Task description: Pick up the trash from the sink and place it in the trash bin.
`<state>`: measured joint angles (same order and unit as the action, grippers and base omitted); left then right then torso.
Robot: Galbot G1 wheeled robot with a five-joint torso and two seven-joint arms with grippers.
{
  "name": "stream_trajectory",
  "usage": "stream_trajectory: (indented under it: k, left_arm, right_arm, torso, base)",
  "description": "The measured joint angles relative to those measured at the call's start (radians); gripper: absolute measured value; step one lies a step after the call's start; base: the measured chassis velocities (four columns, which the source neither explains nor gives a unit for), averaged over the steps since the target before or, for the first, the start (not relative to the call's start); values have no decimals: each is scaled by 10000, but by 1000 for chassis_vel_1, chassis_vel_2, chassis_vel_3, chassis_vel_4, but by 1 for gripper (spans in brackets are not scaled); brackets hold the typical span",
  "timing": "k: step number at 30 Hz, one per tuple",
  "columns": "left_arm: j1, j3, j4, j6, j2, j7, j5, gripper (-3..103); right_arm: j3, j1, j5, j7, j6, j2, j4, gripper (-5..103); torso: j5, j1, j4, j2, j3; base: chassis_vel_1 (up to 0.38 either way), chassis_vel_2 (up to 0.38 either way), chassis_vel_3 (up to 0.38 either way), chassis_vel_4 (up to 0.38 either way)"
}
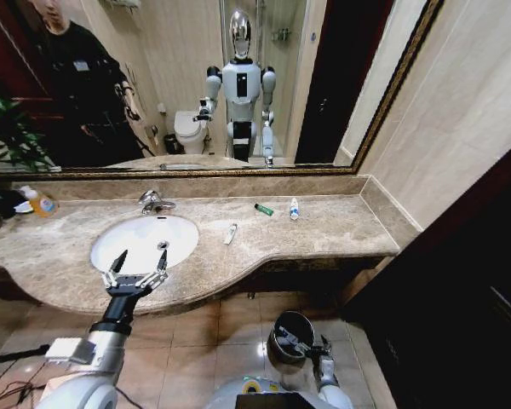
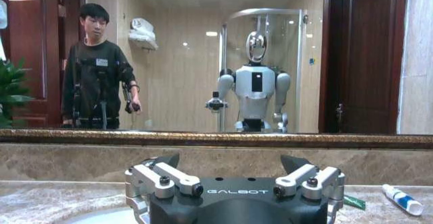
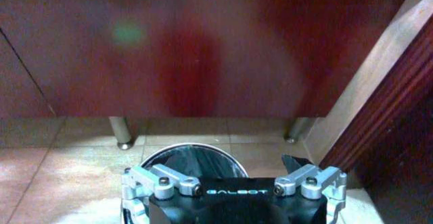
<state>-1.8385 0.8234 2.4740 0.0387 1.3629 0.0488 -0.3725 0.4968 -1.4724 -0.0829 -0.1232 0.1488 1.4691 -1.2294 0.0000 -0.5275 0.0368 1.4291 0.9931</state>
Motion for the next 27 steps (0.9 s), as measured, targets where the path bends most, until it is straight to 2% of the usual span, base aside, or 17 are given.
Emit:
stream_trajectory:
  k: [7,11,16,20,23,27]
  left_arm:
    - [0,0,0,0,0,0,0,100]
    - [0,0,0,0,0,0,0,100]
    - [0,0,0,0,0,0,0,100]
    - [0,0,0,0,0,0,0,100]
    - [0,0,-1,0,0,0,0,100]
    - [0,0,0,0,0,0,0,100]
  right_arm:
    - [39,-225,3,-170,-6,-54,-355,100]
    - [104,-750,48,-505,-208,-316,-1452,100]
    - [127,-1271,210,-543,-244,-536,-2427,100]
    - [121,-1788,419,-508,-329,-618,-3462,100]
    - [120,-2426,744,-152,-724,-524,-4974,100]
    - [4,-2946,773,-147,-1075,-535,-6599,100]
  torso:
    - [1,0,0,0,0]
    - [0,0,0,0,0]
    - [1,0,0,0,0]
    - [1,0,0,0,0]
    - [1,0,0,0,0]
    - [-1,0,1,0,0]
  base:
    - [0,0,0,0]
    - [0,0,0,0]
    - [0,0,0,0]
    - [0,0,0,0]
    - [0,0,0,0]
    - [0,0,0,0]
